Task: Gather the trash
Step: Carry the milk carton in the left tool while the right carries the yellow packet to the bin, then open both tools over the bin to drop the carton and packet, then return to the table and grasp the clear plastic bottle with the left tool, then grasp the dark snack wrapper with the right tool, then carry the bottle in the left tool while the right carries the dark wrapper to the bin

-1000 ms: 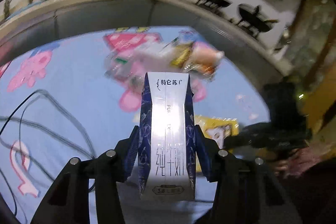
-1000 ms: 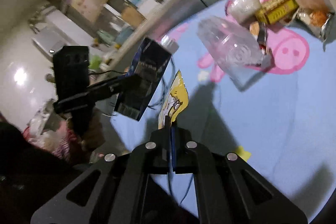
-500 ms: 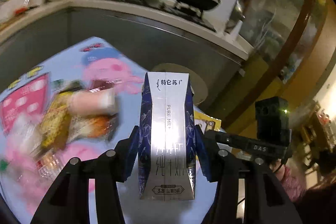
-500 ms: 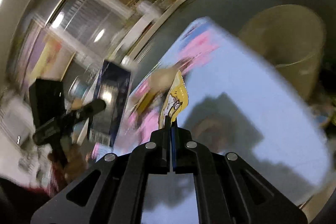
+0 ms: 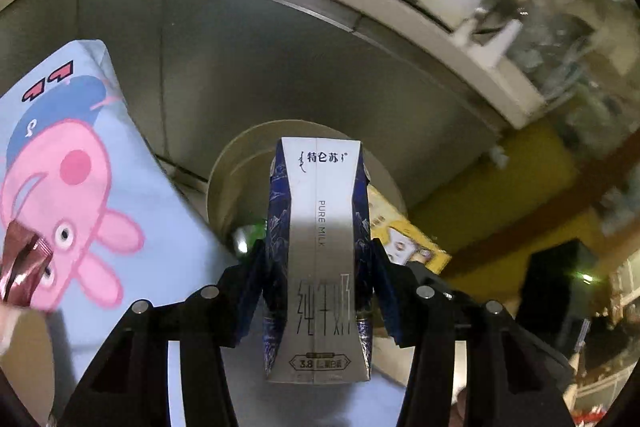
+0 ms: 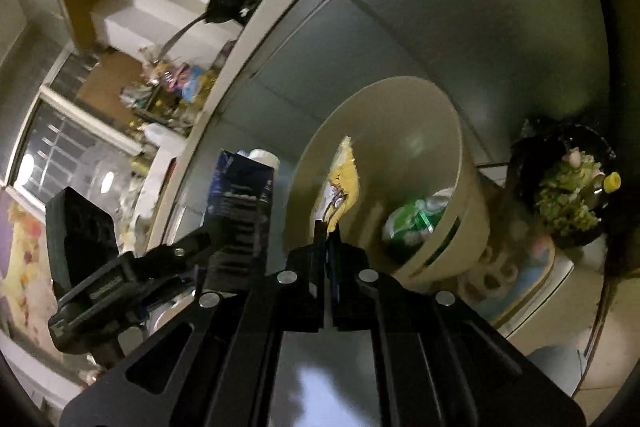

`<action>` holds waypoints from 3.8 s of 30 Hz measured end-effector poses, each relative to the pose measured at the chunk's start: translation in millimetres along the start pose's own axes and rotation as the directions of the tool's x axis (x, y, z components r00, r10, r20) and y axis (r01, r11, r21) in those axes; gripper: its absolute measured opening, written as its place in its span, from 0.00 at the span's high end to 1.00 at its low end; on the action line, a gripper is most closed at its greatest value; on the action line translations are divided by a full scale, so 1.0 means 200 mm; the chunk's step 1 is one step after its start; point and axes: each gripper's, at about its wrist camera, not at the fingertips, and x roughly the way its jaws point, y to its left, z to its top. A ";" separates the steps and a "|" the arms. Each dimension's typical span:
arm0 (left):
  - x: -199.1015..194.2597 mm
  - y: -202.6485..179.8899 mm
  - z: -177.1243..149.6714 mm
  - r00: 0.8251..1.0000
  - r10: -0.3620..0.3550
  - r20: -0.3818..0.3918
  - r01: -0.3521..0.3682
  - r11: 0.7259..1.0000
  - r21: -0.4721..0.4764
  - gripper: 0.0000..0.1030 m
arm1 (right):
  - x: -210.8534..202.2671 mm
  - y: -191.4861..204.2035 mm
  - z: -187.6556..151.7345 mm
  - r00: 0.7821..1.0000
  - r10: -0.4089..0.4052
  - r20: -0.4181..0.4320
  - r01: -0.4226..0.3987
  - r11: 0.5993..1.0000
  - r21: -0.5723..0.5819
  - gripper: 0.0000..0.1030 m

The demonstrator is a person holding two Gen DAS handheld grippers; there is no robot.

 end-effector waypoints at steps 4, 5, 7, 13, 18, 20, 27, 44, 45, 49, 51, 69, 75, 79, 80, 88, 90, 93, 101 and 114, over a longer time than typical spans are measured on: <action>0.05 0.05 0.05 0.998 0.062 0.011 -0.061 0.997 -0.044 0.25 | 0.07 -0.05 0.02 0.999 -0.032 0.005 0.032 0.998 0.048 0.56; 0.04 0.06 0.06 0.998 0.065 0.021 -0.064 0.997 -0.052 0.24 | 0.06 -0.05 0.01 0.999 -0.030 0.019 0.029 0.998 0.051 0.55; 0.01 0.07 0.07 0.998 0.064 0.030 -0.062 0.997 -0.056 0.14 | 0.06 -0.02 0.00 0.999 -0.029 0.028 0.028 0.999 0.030 0.55; -0.28 0.06 -0.03 0.988 0.070 0.134 -0.071 0.997 0.000 0.18 | -0.04 0.08 -0.10 0.996 -0.023 0.081 0.024 1.000 -0.015 0.55; -0.62 0.05 -0.24 0.954 0.121 0.273 -0.141 0.988 0.056 0.18 | -0.08 0.28 -0.23 0.998 0.031 0.053 -0.024 0.992 -0.121 0.55; -0.77 0.08 -0.34 0.933 0.145 0.328 -0.173 0.983 0.056 0.18 | -0.06 0.38 -0.31 0.998 0.067 0.003 -0.065 0.984 -0.167 0.57; -1.24 0.38 -0.69 0.864 0.260 0.430 -0.263 0.963 -0.054 0.17 | 0.05 0.73 -0.61 0.980 0.127 -0.152 -0.168 0.942 -0.292 0.60; -1.41 1.10 -1.27 0.923 0.323 0.209 -0.198 0.864 -0.462 0.09 | 0.40 1.14 -1.40 0.856 -0.002 -0.517 -0.286 0.831 -0.477 0.72; -1.37 1.09 -1.28 0.932 0.308 0.190 -0.196 0.871 -0.451 0.09 | 0.41 1.14 -1.42 0.851 -0.008 -0.525 -0.288 0.829 -0.480 0.73; -1.24 1.02 -1.29 0.945 0.296 0.137 -0.218 0.885 -0.411 0.09 | 0.42 1.17 -1.46 0.855 -0.015 -0.518 -0.293 0.810 -0.507 0.76; -1.19 1.01 -1.30 0.943 0.310 0.117 -0.241 0.884 -0.400 0.13 | 0.44 1.19 -1.48 0.841 -0.015 -0.541 -0.312 0.804 -0.507 0.92; -1.62 1.30 -1.57 0.890 0.387 0.243 -0.216 0.825 -0.523 0.45 | 0.39 1.26 -1.59 0.843 -0.030 -0.537 -0.323 0.770 -0.550 0.91; -1.55 1.29 -1.52 0.899 0.388 0.206 -0.240 0.826 -0.510 0.32 | 0.40 1.21 -1.55 0.844 -0.018 -0.536 -0.309 0.799 -0.515 0.70; -1.48 1.25 -1.46 0.905 0.379 0.193 -0.249 0.840 -0.482 0.18 | 0.41 1.23 -1.54 0.853 -0.024 -0.521 -0.308 0.783 -0.541 0.65; -1.46 1.24 -1.45 0.906 0.383 0.183 -0.261 0.842 -0.471 0.18 | 0.42 1.23 -1.54 0.854 -0.024 -0.520 -0.309 0.780 -0.543 0.65; -1.36 1.18 -1.45 0.894 0.425 0.141 -0.340 0.849 -0.404 0.36 | 0.46 1.29 -1.57 0.856 -0.028 -0.516 -0.334 0.731 -0.595 0.71; -1.39 1.19 -1.46 0.894 0.423 0.148 -0.332 0.847 -0.416 0.39 | 0.48 1.31 -1.62 0.830 -0.033 -0.557 -0.371 0.714 -0.594 0.92; -1.45 1.18 -1.48 0.891 0.421 0.169 -0.319 0.846 -0.426 0.41 | 0.44 1.33 -1.65 0.823 -0.014 -0.568 -0.401 0.694 -0.598 0.95; -1.68 0.97 -1.45 0.877 0.292 0.382 -0.156 0.924 -0.348 0.42 | 0.12 1.30 -1.51 0.867 0.099 -0.488 -0.437 0.623 -0.649 0.96; -1.17 0.42 -0.87 0.961 0.022 0.275 -0.018 1.000 -0.017 0.42 | -0.20 0.59 -0.78 0.987 0.055 -0.149 -0.105 0.930 -0.352 0.96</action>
